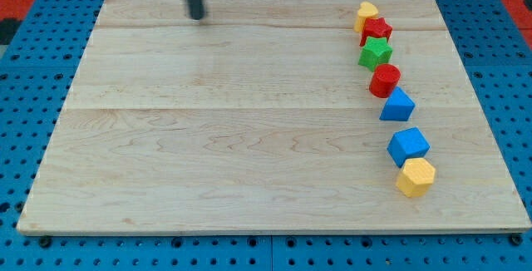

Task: Nudge the red star down abit

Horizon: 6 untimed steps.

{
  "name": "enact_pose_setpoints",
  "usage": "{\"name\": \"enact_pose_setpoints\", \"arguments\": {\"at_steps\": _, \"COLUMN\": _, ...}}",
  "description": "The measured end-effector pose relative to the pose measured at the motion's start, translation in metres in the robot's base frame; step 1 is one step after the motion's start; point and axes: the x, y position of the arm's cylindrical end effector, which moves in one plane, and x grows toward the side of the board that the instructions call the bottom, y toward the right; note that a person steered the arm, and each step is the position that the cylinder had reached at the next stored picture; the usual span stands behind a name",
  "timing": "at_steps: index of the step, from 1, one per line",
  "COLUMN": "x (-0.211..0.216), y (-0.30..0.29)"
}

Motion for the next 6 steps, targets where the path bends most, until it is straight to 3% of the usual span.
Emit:
{"name": "enact_pose_setpoints", "arguments": {"at_steps": 2, "x": -0.049, "y": 0.101}}
{"name": "enact_pose_setpoints", "arguments": {"at_steps": 3, "x": -0.049, "y": 0.16}}
{"name": "enact_pose_setpoints", "arguments": {"at_steps": 6, "x": -0.039, "y": 0.213}}
